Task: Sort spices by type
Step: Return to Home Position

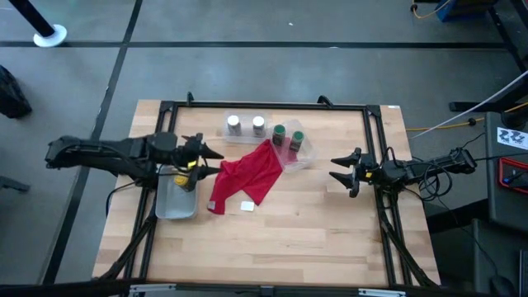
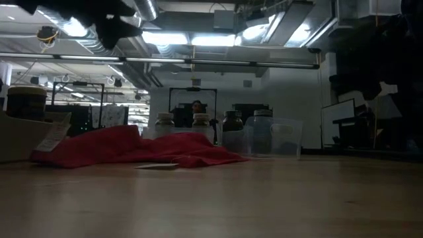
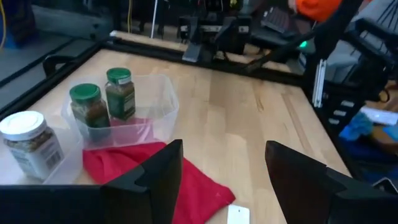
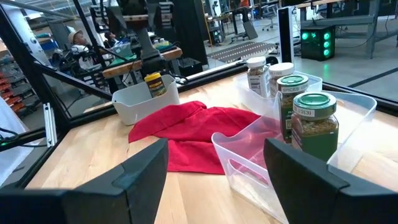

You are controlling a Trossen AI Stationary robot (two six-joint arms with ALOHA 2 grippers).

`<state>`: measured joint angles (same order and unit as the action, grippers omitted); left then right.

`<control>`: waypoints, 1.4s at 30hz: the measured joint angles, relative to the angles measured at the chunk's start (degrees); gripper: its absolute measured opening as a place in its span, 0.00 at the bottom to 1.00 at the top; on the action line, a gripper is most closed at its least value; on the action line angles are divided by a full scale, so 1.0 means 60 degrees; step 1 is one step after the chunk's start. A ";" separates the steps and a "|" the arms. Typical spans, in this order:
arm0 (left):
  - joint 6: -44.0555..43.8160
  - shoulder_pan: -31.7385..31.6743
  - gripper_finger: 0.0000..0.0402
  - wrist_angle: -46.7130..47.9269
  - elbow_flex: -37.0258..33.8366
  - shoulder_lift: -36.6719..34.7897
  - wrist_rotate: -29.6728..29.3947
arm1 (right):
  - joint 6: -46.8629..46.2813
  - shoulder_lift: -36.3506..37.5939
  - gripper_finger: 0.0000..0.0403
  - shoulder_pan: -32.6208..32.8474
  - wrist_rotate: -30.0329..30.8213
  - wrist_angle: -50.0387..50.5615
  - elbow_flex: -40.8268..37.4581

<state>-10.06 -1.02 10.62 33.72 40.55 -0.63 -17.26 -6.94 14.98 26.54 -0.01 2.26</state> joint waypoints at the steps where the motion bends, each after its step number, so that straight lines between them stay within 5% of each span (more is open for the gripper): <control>1: -0.0033 0.0001 0.53 -0.0318 -0.0278 -0.0137 -0.0001 | 0.0000 0.0000 0.66 0.0000 0.0001 0.0005 0.0000; 10: -0.0034 0.0000 0.53 -0.1931 -0.2167 -0.1690 -0.0020 | 0.0011 0.0000 0.66 0.0000 0.0000 0.0022 -0.0004; 27: 0.0210 -0.0007 0.53 -0.1867 -0.4216 -0.5108 -0.0017 | 0.0208 0.0000 0.66 0.0000 -0.0024 0.0072 -0.0015; 42: 0.0175 -0.0007 0.53 -0.1917 -0.5527 -0.6718 0.0000 | 0.0215 -0.0001 0.66 0.0004 -0.0031 0.0161 -0.0018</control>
<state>-9.01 -1.06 -0.88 0.56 0.24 -0.63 -15.97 -6.95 15.00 26.35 0.96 2.15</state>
